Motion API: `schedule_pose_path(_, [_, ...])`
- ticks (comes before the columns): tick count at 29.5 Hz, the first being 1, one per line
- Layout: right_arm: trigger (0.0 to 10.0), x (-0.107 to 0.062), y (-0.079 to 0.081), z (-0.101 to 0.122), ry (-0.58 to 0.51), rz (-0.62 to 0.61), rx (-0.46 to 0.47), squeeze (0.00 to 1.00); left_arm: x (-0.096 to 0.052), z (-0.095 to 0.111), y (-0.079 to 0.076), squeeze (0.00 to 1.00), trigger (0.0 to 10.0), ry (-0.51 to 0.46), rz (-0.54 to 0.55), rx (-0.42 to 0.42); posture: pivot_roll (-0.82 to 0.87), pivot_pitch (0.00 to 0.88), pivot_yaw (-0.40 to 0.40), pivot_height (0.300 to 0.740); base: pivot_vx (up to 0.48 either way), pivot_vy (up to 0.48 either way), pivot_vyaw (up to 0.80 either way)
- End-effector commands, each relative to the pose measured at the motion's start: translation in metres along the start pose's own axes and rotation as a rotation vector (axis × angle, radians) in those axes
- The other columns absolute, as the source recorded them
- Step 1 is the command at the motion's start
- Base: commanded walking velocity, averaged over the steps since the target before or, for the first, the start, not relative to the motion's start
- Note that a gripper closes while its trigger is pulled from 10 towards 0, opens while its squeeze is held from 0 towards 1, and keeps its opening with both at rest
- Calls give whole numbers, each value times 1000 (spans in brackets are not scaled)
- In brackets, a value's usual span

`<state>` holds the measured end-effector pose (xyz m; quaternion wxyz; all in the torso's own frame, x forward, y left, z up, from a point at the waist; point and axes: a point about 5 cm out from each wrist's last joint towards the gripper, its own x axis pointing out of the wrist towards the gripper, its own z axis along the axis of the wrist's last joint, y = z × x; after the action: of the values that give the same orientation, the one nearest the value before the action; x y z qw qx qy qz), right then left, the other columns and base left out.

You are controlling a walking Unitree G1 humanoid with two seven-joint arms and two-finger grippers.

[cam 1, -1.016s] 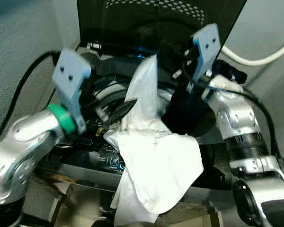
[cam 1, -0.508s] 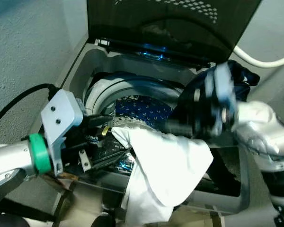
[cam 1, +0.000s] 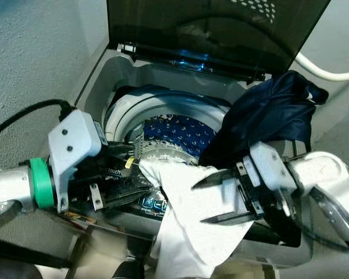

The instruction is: Clothes washing

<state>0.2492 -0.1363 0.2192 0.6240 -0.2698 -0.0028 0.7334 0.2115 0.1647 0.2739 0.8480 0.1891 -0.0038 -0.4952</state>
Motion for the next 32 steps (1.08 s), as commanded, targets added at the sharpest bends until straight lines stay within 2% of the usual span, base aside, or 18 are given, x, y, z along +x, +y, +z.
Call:
schedule_pose_path(1, [10000,7,7,-20,79,19,58,0,1,0,-2,0,10000,-6,-28,-13,100,100,-14,740,0,0,0])
schedule_pose_path(3, [10000,9,2,-25,91,-26,56,0,2,0,-4,0,10000,-9,-35,-15,102,100,-11,740,0,0,0])
schedule_pose_path(4, [5882,10,1,-26,90,-37,59,0,2,-1,-4,0,10000,-7,-37,-15,102,100,-11,740,0,0,0])
schedule_pose_path(5, [3804,10,1,-27,82,-39,70,0,2,-1,-5,0,10000,-4,-37,-15,102,100,-11,740,0,0,0])
schedule_pose_path(6, [3804,10,1,-27,82,-39,70,0,2,-1,-5,0,10000,-4,-37,-15,102,100,-11,740,0,0,0])
schedule_pose_path(7, [0,11,0,-27,82,-58,60,0,2,-1,-5,0,10000,-4,-37,-16,106,100,-11,740,0,0,0])
schedule_pose_path(8, [941,11,-1,-27,74,-69,68,0,2,-1,-5,0,10000,-4,-36,-17,108,101,-12,740,0,0,0])
schedule_pose_path(9, [941,11,-1,-27,74,-69,68,0,2,-1,-5,0,10000,-4,-36,-17,108,101,-12,740,0,0,0])
schedule_pose_path(10, [0,12,-2,-27,69,-69,72,0,2,-1,-4,0,10000,-5,-34,-17,109,100,-12,740,0,0,0])
schedule_pose_path(32, [0,8,-9,-20,-10,-104,87,0,4,-3,-4,0,10000,-19,-25,-22,105,99,-16,740,0,0,0])
